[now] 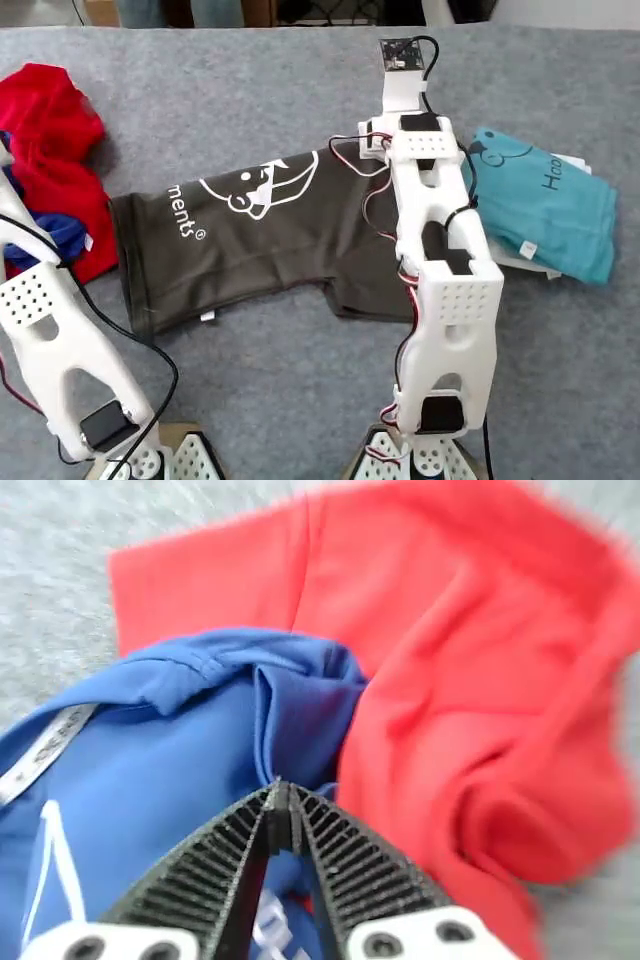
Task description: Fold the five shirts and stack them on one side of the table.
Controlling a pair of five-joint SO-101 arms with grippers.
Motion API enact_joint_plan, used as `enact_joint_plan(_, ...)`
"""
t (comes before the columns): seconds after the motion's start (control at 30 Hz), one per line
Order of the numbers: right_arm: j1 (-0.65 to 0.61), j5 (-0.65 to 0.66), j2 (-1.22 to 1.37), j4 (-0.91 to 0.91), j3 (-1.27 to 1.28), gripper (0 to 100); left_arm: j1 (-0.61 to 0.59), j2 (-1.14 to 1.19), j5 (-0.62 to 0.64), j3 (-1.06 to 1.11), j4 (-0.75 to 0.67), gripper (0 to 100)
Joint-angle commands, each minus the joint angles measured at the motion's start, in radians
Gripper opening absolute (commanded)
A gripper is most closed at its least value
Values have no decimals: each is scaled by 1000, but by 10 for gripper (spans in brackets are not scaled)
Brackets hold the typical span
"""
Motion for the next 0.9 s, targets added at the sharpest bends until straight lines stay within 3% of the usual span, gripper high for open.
enact_joint_plan(0.0, 14, 0, -33, -15, -45, 15, 122, -149, 66, -42, 163, 32)
enact_joint_plan(0.2, 14, 0, -33, -15, -45, 15, 332, 5, 83, 8, 278, 30)
enact_joint_plan(0.33, 14, 0, -33, -15, -45, 15, 358, 83, 91, -21, 267, 30)
enact_joint_plan(0.77, 14, 2, -33, -15, -45, 15, 54, 238, 104, -53, 261, 30)
enact_joint_plan(0.87, 14, 2, -33, -15, -45, 15, -10, 198, 14, -64, 259, 30)
